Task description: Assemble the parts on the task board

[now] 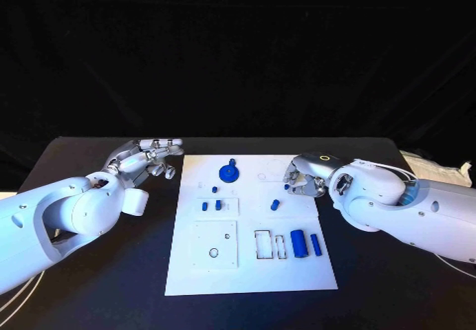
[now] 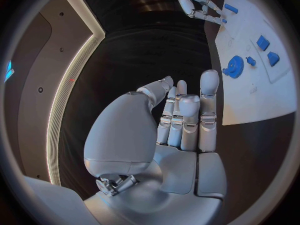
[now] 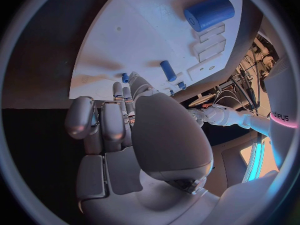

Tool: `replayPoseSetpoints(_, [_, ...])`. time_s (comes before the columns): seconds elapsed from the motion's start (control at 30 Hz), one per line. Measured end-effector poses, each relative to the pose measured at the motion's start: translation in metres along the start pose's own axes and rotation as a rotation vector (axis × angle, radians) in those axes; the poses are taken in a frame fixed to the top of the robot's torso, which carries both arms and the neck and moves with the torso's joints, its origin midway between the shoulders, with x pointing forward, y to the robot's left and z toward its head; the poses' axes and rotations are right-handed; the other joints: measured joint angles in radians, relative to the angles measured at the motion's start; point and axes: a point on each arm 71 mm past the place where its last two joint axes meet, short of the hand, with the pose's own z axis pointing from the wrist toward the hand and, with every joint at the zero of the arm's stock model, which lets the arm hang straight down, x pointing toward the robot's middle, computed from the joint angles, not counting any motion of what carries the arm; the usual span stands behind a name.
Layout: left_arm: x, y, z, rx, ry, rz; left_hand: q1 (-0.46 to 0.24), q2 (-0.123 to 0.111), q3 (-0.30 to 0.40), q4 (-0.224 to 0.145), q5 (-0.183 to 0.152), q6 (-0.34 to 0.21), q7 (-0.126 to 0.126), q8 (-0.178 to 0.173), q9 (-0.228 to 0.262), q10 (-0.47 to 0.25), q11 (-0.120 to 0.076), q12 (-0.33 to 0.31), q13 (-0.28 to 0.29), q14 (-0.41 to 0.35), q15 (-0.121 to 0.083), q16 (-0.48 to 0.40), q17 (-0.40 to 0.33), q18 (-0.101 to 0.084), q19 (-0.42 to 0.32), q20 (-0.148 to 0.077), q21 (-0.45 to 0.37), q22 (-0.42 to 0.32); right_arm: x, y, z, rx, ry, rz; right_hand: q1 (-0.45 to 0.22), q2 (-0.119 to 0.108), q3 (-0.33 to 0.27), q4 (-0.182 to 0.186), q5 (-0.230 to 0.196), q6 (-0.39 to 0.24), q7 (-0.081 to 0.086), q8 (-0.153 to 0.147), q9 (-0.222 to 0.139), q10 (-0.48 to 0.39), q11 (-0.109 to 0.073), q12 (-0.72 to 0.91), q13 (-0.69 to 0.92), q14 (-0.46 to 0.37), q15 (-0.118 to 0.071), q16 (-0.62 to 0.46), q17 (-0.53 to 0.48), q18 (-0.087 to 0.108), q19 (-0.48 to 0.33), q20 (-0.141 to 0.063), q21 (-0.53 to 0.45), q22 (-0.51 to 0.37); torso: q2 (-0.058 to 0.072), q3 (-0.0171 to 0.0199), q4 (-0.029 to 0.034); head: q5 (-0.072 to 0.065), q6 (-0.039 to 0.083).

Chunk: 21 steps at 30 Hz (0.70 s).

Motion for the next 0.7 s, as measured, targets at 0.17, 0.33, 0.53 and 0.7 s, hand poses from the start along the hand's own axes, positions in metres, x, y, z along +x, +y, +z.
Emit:
replayPoseSetpoints(0.17, [0.0003,0.0009,-0.0002,-0.002,0.002,-0.002,0.004,0.004,0.0,0.0,0.0,0.0,0.0,0.0,0.0,0.0,0.0,0.0,0.001,-0.004,-0.003,-0.007,-0.004,0.0,0.0,0.0,-0.008,-0.005,0.0034,0.0031,0.0045,-0.002,0.007,0.004,0.009,0.009,0.061,0.002,-0.036,0.0,0.0,0.0,0.0,-0.006,-0.002,-0.005,-0.037,0.0,0.0,0.0,-0.008,0.0,0.0,0.0,0.0,0.0,0.0,0.0003,-0.0005,0.001,0.0])
replayPoseSetpoints(0.33, [0.0007,0.0013,-0.0002,-0.003,0.005,-0.003,0.004,0.004,-0.003,-0.003,0.0,0.0,0.0,0.0,-0.001,0.0,0.0,0.0,0.001,-0.004,-0.003,-0.007,-0.005,0.0,-0.002,0.002,-0.013,-0.007,0.0044,0.004,0.0076,0.002,0.012,0.004,0.009,0.009,0.098,-0.002,-0.036,-0.004,-0.004,0.0,-0.001,-0.011,0.0,-0.005,-0.061,0.0,0.0,0.0,-0.009,0.0,0.0,0.0,0.0,0.0,0.0,0.0005,0.0006,0.001,-0.002])
replayPoseSetpoints(0.53, [0.0012,0.0022,-0.0002,-0.004,0.006,-0.004,0.004,0.004,-0.003,-0.003,0.0,0.0,0.0,0.0,-0.001,0.0,0.0,0.0,0.001,-0.004,-0.003,-0.007,-0.005,0.0,-0.004,0.004,-0.014,-0.007,0.0063,0.0058,0.0094,0.005,0.026,0.002,0.013,0.005,0.13,-0.005,-0.036,-0.004,-0.004,0.0,-0.001,-0.013,-0.002,-0.005,-0.077,0.0,0.0,0.0,-0.009,0.0,0.0,0.0,0.0,0.0,0.0,0.0012,0.0006,0.006,0.001])
replayPoseSetpoints(0.7, [0.0014,0.0025,-0.0002,-0.005,0.006,-0.003,0.004,0.004,-0.003,-0.003,0.0,0.0,0.0,0.0,-0.001,0.0,0.0,0.0,0.001,-0.003,-0.003,-0.007,-0.005,0.0,-0.004,0.004,-0.014,-0.007,0.0069,0.0055,0.0102,0.01,0.038,-0.003,0.006,-0.001,0.159,-0.013,-0.036,0.008,-0.005,0.0,0.002,0.008,-0.003,0.0,-0.085,0.0,0.0,0.003,-0.009,0.0,0.004,0.004,0.0,0.006,0.0,0.0012,0.0,0.007,-0.002])
